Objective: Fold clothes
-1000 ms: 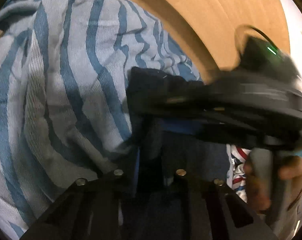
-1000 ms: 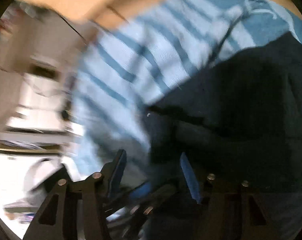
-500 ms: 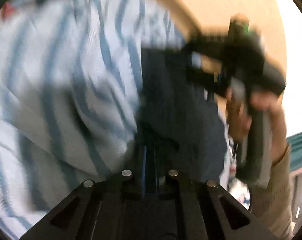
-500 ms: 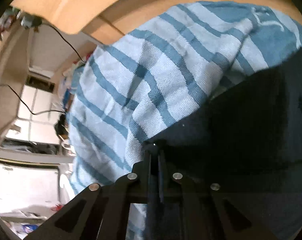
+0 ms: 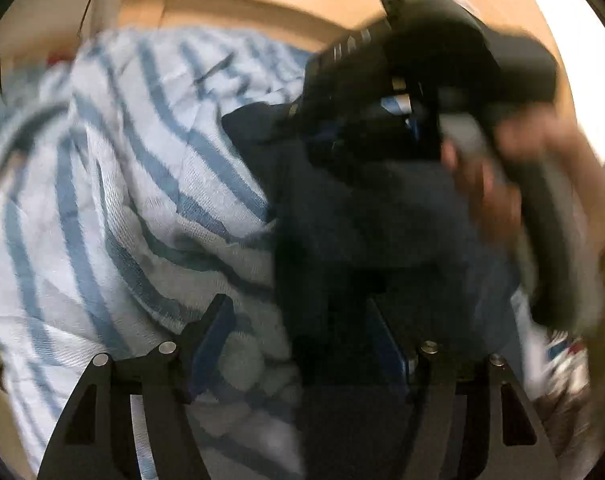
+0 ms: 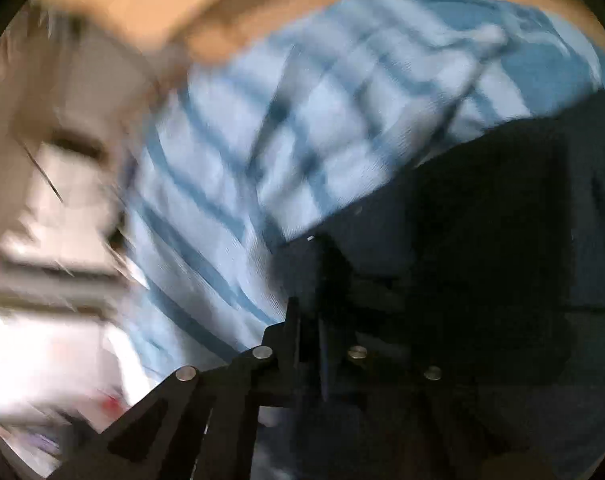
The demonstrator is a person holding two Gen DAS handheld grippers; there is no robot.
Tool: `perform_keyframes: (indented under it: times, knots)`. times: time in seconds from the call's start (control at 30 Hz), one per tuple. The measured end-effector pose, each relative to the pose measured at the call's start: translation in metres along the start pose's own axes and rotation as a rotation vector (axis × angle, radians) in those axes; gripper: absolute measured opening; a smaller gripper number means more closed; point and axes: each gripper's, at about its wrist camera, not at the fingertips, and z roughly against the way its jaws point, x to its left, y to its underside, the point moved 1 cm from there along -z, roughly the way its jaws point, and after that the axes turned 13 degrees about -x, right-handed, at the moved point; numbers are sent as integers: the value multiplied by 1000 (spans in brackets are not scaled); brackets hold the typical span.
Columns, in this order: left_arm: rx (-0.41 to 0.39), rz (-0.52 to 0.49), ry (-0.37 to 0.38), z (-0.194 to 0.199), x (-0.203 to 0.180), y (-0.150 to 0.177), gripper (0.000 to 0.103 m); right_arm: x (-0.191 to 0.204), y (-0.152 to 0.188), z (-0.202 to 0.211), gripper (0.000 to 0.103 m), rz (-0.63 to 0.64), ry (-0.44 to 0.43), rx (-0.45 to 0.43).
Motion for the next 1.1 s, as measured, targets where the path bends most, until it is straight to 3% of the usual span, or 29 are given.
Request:
perform_keyframes:
  times: [0.13, 0.2, 0.27, 0.37, 0.43, 0.5, 0.57, 0.73, 0.8, 0.93, 1.03, 1.1]
  knots:
    - [-51, 28, -72, -14, -7, -3, 69, -12, -5, 20, 10, -27, -23, -31]
    - [-40, 9, -150, -29, -10, -8, 65, -8, -3, 24, 19, -46, -63, -36]
    - [-49, 9, -221, -33, -6, -12, 60, -1, -3, 30, 49, -54, -92, -50]
    - [-92, 8, -362, -19, 5, -12, 60, 4, 2, 48, 53, -55, -98, -120]
    - [-100, 5, -496, -10, 23, -7, 60, 5, 9, 61, 66, -59, -94, -185]
    - [-56, 67, -534, -18, 56, -1, 55, -3, 17, 77, 67, -87, -86, -243]
    - [-66, 152, -501, -11, 75, 0, 54, -23, 28, 92, 67, -122, -50, -267]
    - [-150, 351, -274, 21, 80, -20, 55, -95, 54, 118, 67, -277, 68, -321]
    - [-183, 357, -233, 18, 69, -30, 55, -125, 68, 137, 67, -369, 41, -374]
    - [-209, 369, -155, -4, 28, -48, 55, -177, 86, 191, 65, -431, 102, -505]
    - [-191, 441, -112, -27, 15, -40, 55, -204, 84, 200, 60, -397, 149, -451]
    - [-173, 451, -128, -24, 7, -34, 55, -207, 84, 190, 59, -358, 156, -417]
